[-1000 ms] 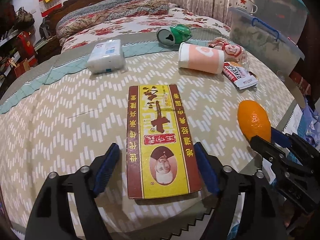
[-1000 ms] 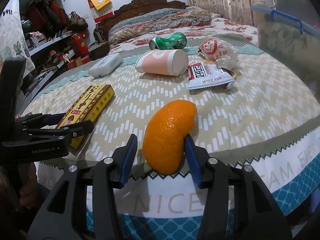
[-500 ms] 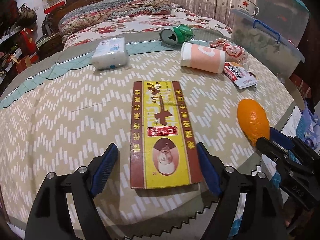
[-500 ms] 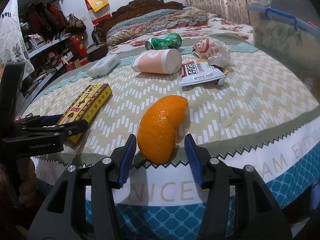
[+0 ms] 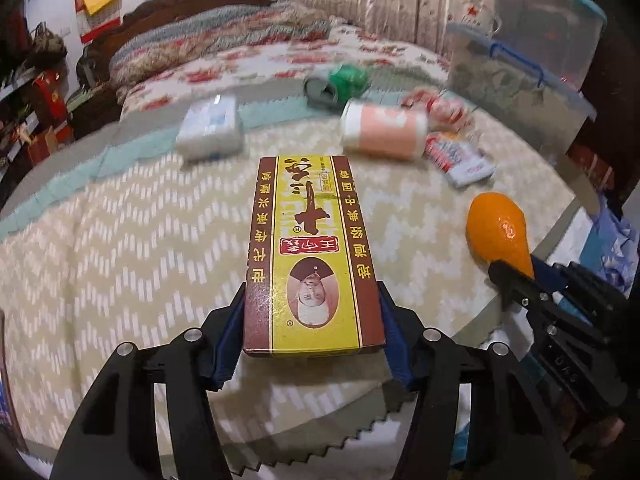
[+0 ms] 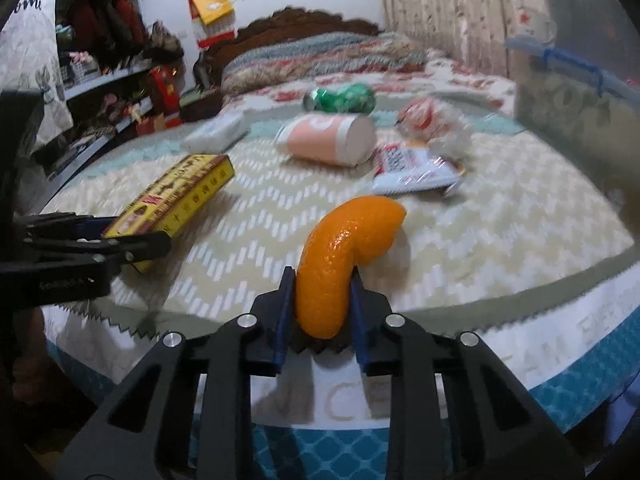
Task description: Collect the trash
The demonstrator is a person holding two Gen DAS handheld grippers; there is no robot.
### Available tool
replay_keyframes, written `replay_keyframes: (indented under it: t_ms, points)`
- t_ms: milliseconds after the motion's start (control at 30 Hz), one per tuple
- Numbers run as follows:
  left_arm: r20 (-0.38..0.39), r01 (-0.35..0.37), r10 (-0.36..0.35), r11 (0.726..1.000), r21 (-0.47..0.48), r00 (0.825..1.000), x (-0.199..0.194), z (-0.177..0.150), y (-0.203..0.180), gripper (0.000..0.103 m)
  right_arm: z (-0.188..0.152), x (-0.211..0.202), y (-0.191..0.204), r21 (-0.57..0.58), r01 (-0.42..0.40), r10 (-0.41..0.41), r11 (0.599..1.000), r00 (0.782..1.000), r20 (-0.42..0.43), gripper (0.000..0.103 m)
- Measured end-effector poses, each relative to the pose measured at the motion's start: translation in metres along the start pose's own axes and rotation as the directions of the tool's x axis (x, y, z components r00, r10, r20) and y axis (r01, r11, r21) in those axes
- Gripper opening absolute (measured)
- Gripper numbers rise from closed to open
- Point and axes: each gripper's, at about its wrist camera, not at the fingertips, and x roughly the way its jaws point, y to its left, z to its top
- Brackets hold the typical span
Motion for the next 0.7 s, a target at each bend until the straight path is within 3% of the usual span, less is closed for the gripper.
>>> replay_keyframes:
  t_ms: [200,333,433,700]
  points:
    - [0.011,0.143,-0.145,0.987,0.078,0.989,-0.001,0.034,-0.041,0.056,0.002,-0.012,-0.035,0.074,0.06,-0.065,0.995,0.996,0.06,0.027]
    - [-0.026,0.254,-0.253,0.954,0.161,0.967,0.013,0.061,-0.092,0.056,0.003,-0.021,-0.079,0.153,0.126,-0.14,0.98,0.987,0.084,0.027]
    - [-0.058,0.316,-0.311,0.921,0.226,0.949,0.03,0.082,-0.138,0.056,0.003,-0.036,-0.128,0.236,0.198,-0.229,0.951,0.967,0.112,0.027]
    - [-0.182,0.479,-0.443,0.796,0.371,0.878,0.08,0.133,-0.287,0.056,-0.001,-0.067,-0.254,0.398,0.356,-0.427,0.845,0.898,0.103,0.027]
